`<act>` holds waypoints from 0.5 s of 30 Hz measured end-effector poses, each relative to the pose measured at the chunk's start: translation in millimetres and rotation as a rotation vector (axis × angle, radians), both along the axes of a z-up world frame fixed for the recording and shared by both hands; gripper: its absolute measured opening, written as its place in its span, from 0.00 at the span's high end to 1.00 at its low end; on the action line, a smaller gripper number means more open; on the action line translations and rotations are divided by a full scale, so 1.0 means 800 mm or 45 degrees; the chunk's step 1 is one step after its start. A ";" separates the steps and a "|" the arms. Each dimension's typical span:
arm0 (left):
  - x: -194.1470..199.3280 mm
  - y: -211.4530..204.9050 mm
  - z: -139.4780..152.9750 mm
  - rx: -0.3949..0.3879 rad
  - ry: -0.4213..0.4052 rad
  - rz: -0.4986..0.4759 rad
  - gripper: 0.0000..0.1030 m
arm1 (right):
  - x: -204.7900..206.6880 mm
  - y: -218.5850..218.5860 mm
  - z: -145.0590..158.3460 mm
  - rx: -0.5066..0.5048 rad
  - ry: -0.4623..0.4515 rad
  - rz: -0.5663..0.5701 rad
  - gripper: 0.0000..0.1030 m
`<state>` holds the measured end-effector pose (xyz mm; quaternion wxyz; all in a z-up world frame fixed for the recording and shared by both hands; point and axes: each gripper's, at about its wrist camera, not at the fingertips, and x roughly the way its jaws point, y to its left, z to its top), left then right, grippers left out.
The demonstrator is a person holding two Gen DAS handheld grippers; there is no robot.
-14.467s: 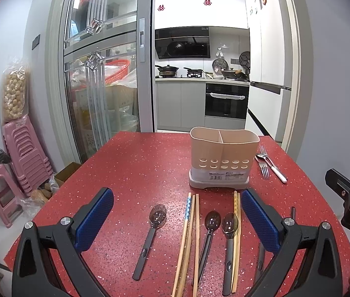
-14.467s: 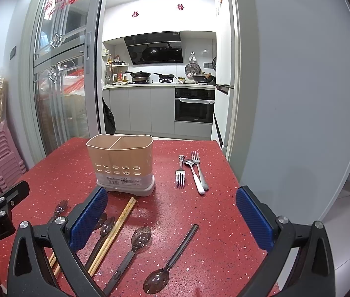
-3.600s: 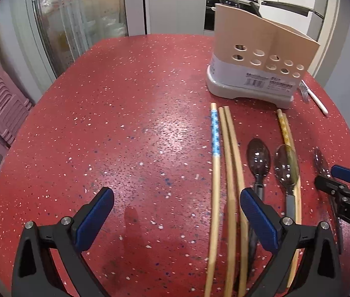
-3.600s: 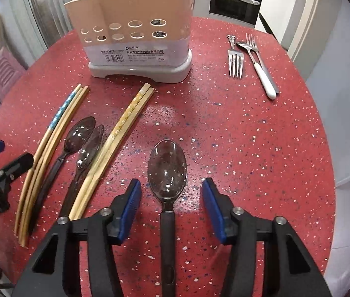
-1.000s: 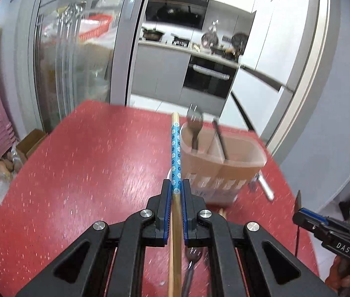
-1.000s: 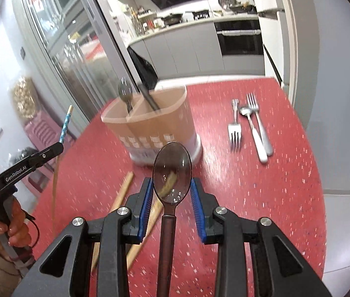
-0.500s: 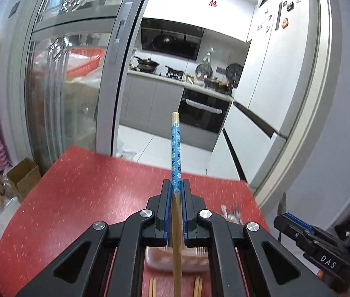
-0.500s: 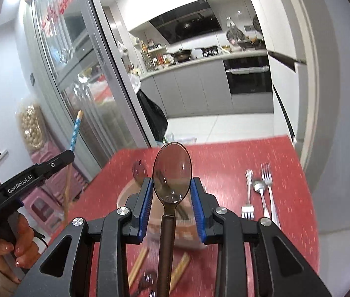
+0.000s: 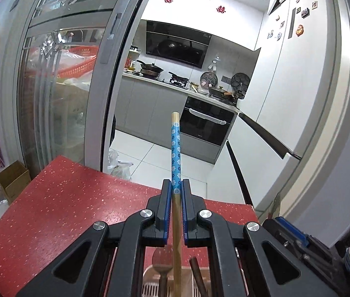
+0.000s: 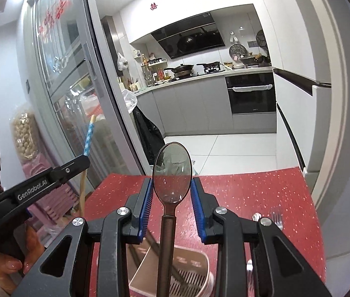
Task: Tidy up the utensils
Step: 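Carry the chopstick and spoon to the caddy and lower them in with both grippers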
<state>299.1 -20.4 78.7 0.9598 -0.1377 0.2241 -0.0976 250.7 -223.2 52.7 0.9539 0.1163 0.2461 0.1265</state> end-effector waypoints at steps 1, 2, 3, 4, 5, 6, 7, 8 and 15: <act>0.006 -0.001 -0.003 0.001 -0.001 0.002 0.71 | 0.006 0.002 -0.005 -0.005 -0.001 0.002 0.67; 0.011 -0.003 -0.005 0.004 -0.004 0.006 0.71 | 0.009 0.003 -0.008 -0.006 -0.001 0.002 0.67; 0.015 -0.004 -0.007 0.006 -0.008 0.006 0.71 | 0.014 0.003 -0.013 -0.009 -0.001 0.004 0.67; 0.019 -0.005 -0.009 0.007 -0.013 0.007 0.71 | 0.020 0.003 -0.018 -0.011 0.001 0.009 0.67; 0.023 -0.005 -0.011 0.009 -0.018 0.010 0.71 | 0.023 0.005 -0.021 -0.020 0.000 0.010 0.67; 0.026 -0.007 -0.013 0.012 -0.023 0.009 0.71 | 0.028 0.006 -0.025 -0.035 -0.002 0.016 0.67; 0.029 -0.008 -0.017 0.018 -0.030 0.008 0.71 | 0.029 0.009 -0.028 -0.043 -0.002 0.024 0.67; 0.030 -0.008 -0.020 0.025 -0.032 0.010 0.71 | 0.032 0.011 -0.031 -0.056 -0.005 0.030 0.67; 0.020 -0.004 -0.047 0.033 -0.023 0.017 0.71 | 0.031 0.021 -0.053 -0.113 -0.010 0.065 0.67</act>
